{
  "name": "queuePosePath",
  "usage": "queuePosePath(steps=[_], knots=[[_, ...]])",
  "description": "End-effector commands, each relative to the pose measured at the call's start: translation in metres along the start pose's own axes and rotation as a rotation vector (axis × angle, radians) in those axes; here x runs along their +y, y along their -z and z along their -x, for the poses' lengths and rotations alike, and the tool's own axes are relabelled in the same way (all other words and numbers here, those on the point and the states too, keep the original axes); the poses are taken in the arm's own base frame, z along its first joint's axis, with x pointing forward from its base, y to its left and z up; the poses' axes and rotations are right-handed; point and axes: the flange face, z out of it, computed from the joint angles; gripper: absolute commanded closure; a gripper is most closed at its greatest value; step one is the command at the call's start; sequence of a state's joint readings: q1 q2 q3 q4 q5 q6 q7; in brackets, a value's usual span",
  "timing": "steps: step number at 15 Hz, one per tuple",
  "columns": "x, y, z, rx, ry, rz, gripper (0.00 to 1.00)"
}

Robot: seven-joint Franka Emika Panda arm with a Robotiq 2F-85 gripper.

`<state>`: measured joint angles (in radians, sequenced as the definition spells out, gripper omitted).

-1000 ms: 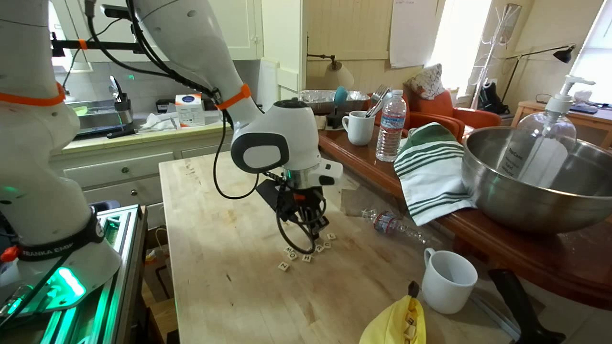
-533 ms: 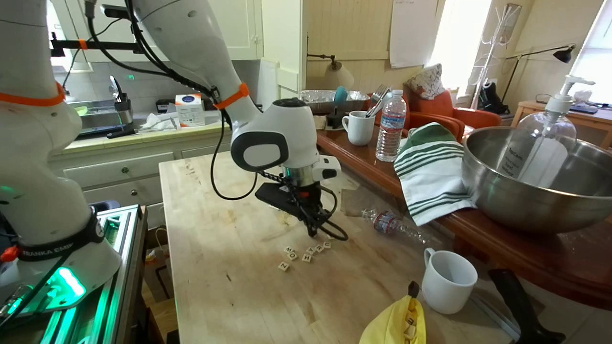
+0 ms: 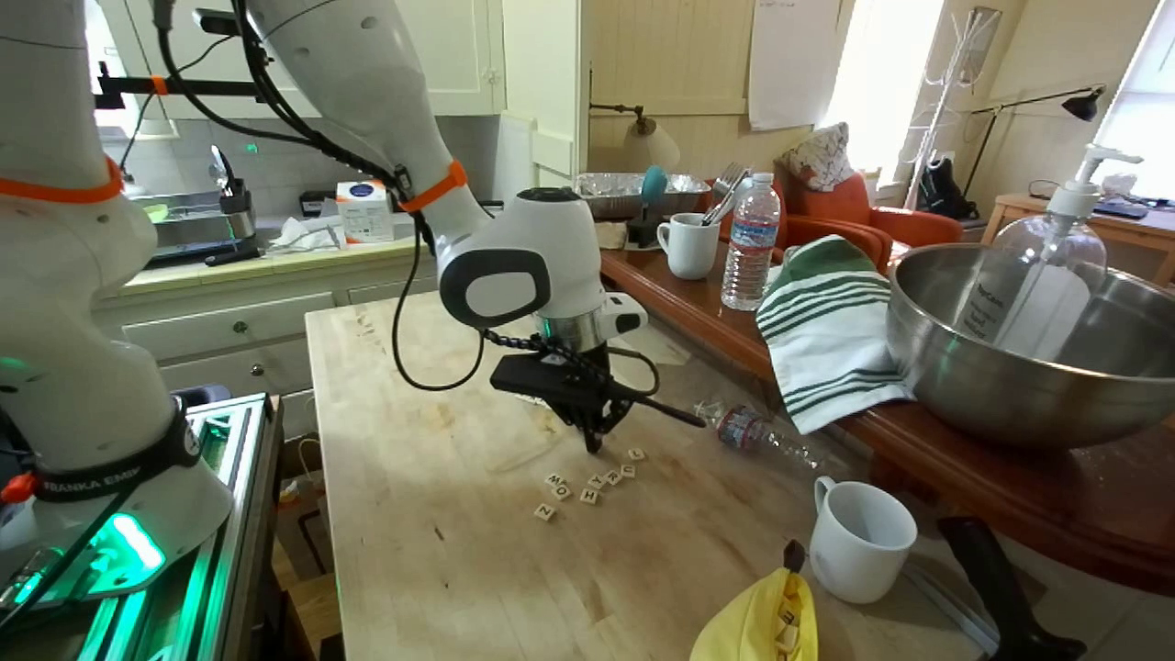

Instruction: Use the tiles to create the word 'Tapes'.

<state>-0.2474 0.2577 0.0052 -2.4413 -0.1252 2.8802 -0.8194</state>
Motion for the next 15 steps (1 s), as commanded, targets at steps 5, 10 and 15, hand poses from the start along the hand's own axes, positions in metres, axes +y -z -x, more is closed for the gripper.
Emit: queuePosePath(steps=[5,10,15], knots=[[-0.009,0.015,0.007,-0.001,-0.203,-0.033,1.0],[-0.008,0.026,0.003,0.003,-0.413,-0.007,1.0],[-0.007,0.023,-0.002,-0.007,-0.692,0.021,1.0]])
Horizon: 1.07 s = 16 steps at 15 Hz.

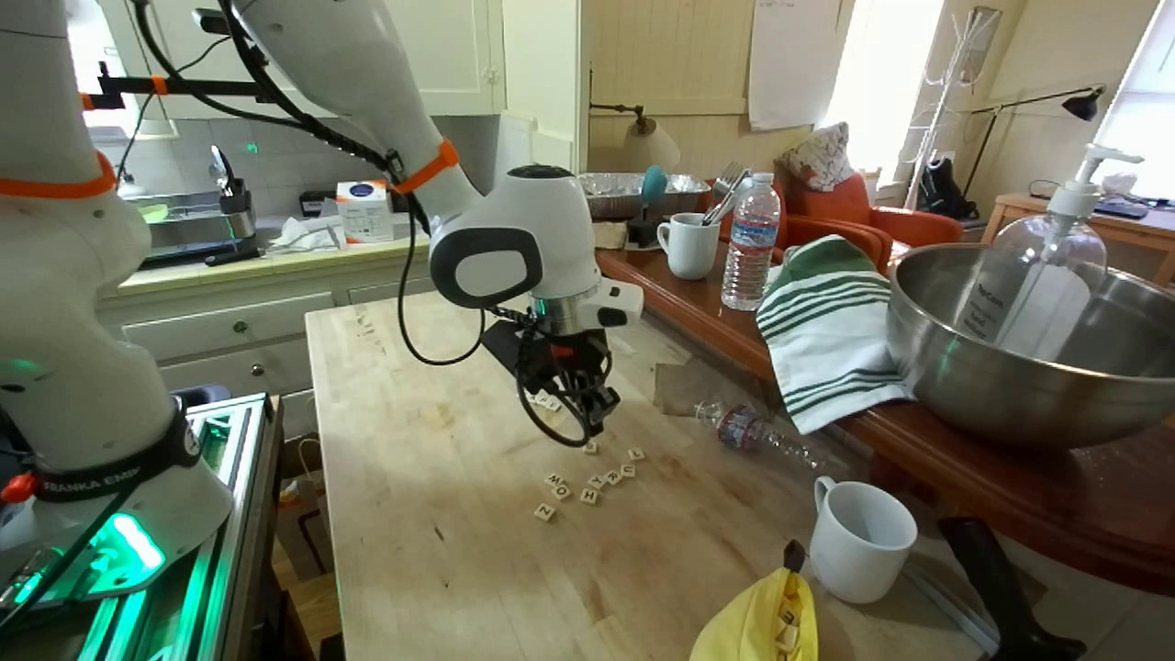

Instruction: Use the tiles to create the word 'Tapes'.

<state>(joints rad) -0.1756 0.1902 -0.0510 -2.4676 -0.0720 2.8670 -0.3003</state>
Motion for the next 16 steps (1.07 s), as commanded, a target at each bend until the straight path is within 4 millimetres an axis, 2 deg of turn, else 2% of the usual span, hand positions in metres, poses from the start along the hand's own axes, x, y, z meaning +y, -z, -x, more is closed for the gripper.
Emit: queuePosePath(steps=[1,7,12,16], knots=[[-0.005,-0.002,0.003,-0.034,-0.191,0.026,1.0],[-0.01,-0.005,0.003,-0.05,-0.411,0.051,1.0],[-0.014,-0.015,0.001,-0.034,-0.385,0.035,1.0],[-0.01,-0.014,0.0,-0.019,-0.334,0.033,1.0]])
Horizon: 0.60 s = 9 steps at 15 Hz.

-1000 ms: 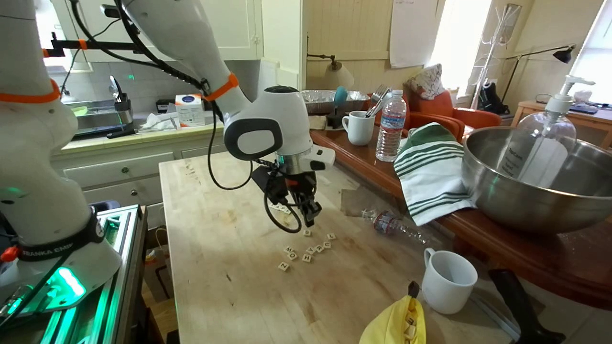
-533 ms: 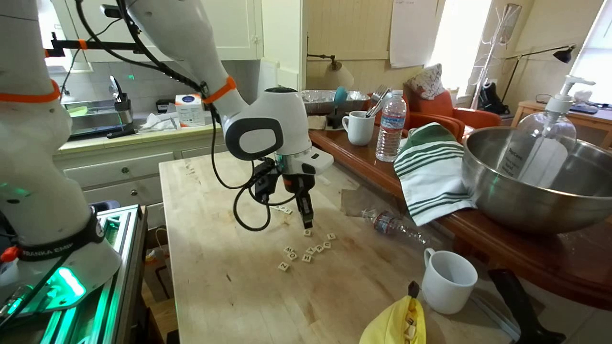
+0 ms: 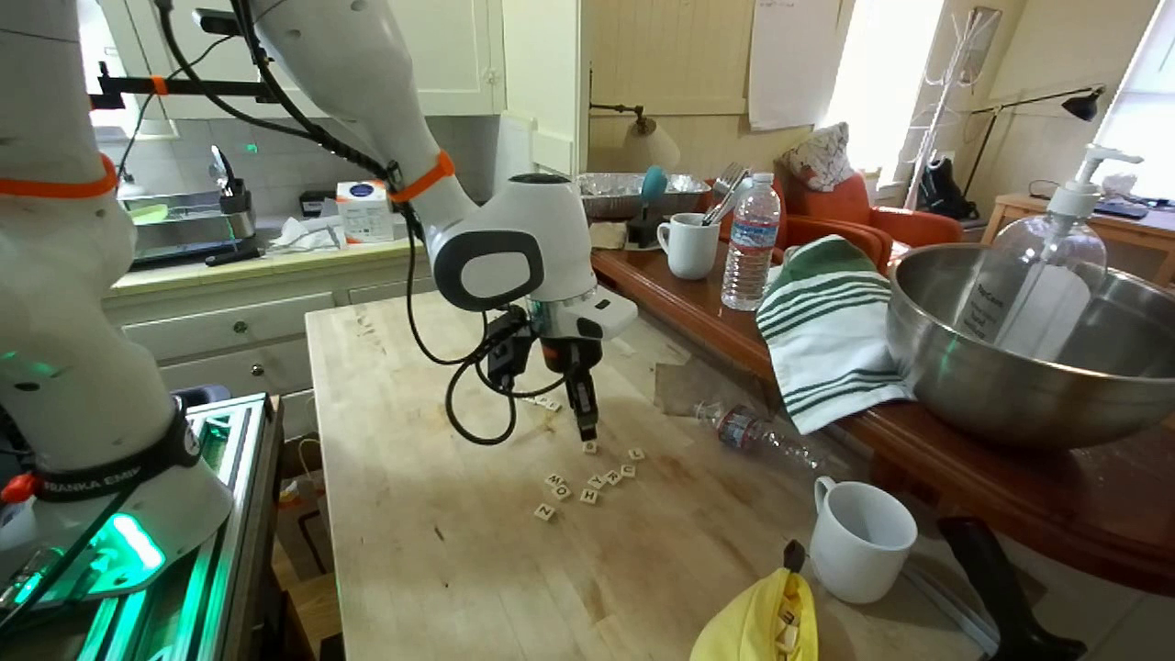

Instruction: Use the tiles to create the word 'Tapes'.

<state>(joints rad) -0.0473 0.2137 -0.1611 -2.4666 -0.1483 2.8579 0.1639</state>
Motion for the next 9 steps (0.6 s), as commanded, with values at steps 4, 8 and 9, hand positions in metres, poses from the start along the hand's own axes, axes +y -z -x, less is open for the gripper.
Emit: queuePosePath(steps=[4,8,9], knots=[[0.009,-0.005,-0.006,0.034,0.077,-0.009,1.0],[0.015,-0.011,-0.006,0.034,0.128,-0.01,1.0],[0.016,-0.013,-0.005,0.031,0.138,-0.009,1.0]])
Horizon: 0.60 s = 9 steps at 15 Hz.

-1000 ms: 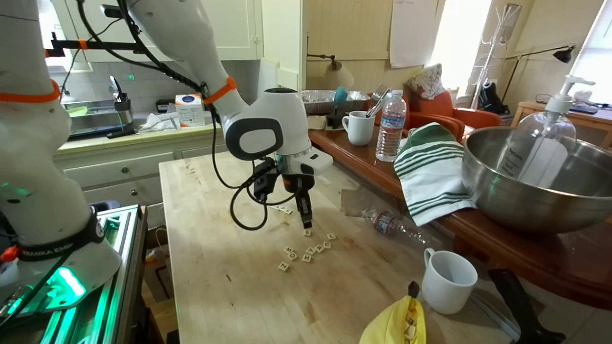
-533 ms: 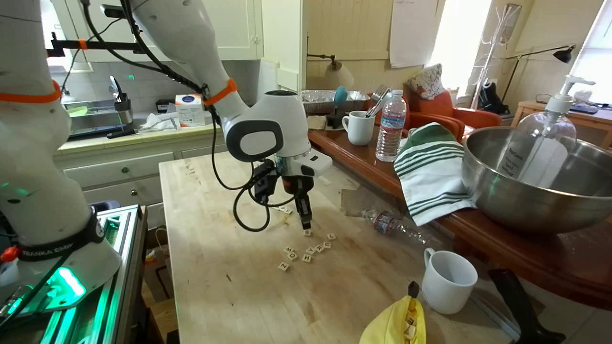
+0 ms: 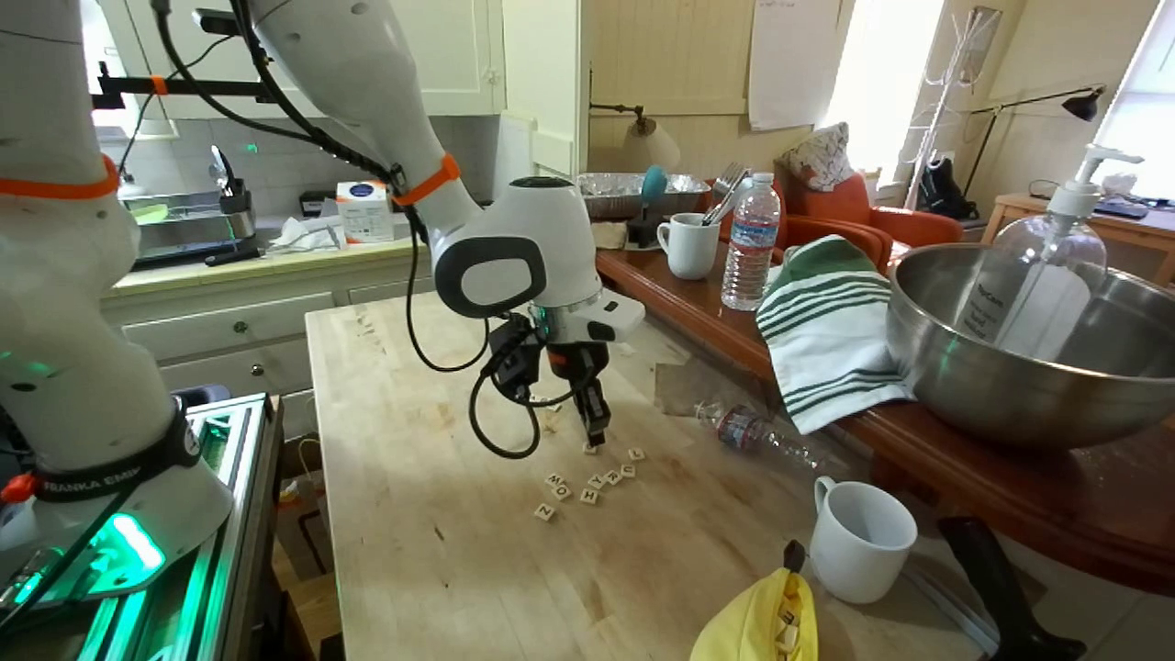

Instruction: Use the tiles to create the word 'Tapes'.

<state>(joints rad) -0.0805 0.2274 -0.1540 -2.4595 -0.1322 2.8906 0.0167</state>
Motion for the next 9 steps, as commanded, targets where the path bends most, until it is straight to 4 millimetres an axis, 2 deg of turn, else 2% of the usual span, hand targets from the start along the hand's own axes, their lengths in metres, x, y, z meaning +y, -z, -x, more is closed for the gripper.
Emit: queuePosePath(steps=[1,9], knots=[[0.0027,-0.0127,0.0003,0.005,0.039,-0.009,1.0],[-0.0018,-0.0205,0.0038,-0.01,0.083,-0.02,1.0]])
